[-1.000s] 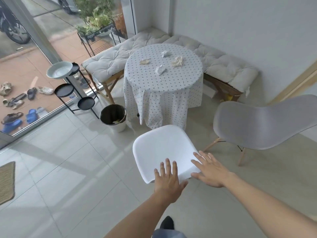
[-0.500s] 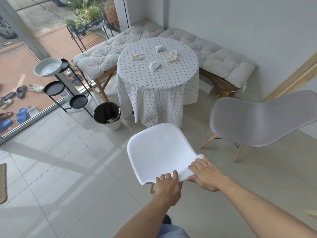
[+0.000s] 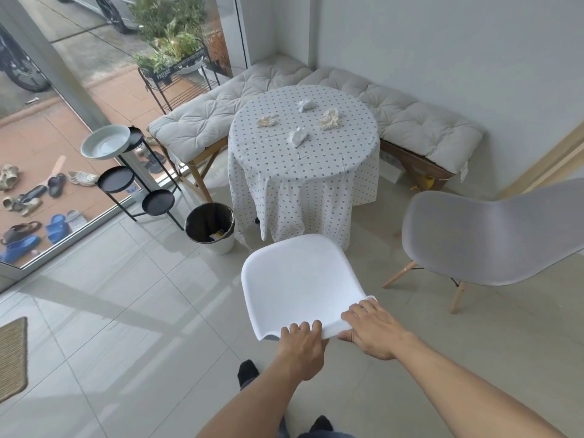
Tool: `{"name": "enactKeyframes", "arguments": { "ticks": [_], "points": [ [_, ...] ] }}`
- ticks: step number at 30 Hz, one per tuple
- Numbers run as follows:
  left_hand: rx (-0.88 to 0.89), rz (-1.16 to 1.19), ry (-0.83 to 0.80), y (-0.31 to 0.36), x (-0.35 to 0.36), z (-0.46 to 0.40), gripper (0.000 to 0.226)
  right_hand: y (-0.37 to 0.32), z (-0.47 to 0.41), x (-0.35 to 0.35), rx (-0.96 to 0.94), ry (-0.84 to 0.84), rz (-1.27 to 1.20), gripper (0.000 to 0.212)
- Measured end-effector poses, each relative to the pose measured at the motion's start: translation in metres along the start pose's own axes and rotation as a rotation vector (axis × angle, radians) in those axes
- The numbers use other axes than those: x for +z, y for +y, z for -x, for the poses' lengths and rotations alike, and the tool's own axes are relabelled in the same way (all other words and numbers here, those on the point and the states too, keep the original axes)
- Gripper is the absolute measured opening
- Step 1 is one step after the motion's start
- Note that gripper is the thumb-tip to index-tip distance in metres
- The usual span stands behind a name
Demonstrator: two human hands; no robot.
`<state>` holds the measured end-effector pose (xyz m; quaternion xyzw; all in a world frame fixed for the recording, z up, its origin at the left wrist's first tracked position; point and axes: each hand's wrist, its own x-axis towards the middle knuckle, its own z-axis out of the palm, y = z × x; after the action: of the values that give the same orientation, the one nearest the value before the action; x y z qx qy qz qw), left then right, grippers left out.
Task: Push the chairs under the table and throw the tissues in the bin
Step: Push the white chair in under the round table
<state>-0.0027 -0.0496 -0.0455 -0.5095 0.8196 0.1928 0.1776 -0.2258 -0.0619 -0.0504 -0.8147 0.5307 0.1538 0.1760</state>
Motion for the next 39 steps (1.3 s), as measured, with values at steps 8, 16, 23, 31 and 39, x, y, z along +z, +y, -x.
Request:
{"name": "enactKeyframes", "arguments": {
  "ticks": [8,16,23,31,39],
  "points": [
    [0.071,-0.034,-0.014,-0.083,-0.030,-0.027,0.034,-0.039,-0.064,-0.020,0.075,0.044,-0.042,0.097],
    [0.242,-0.176,0.028,-0.182,-0.035,-0.095,0.088,-0.067,-0.146,-0.046,0.171,0.128,-0.071,0.088],
    [0.252,-0.203,0.008,-0.243,-0.092,-0.125,0.055,-0.089,-0.207,-0.072,0.272,0.190,-0.107,0.090],
    [0.278,-0.246,-0.008,-0.299,-0.143,-0.169,0.036,-0.110,-0.273,-0.101,0.391,0.266,-0.140,0.089],
    [0.248,-0.315,-0.001,-0.355,-0.182,-0.222,0.027,-0.129,-0.350,-0.134,0.519,0.306,-0.192,0.091]
  ]
}}
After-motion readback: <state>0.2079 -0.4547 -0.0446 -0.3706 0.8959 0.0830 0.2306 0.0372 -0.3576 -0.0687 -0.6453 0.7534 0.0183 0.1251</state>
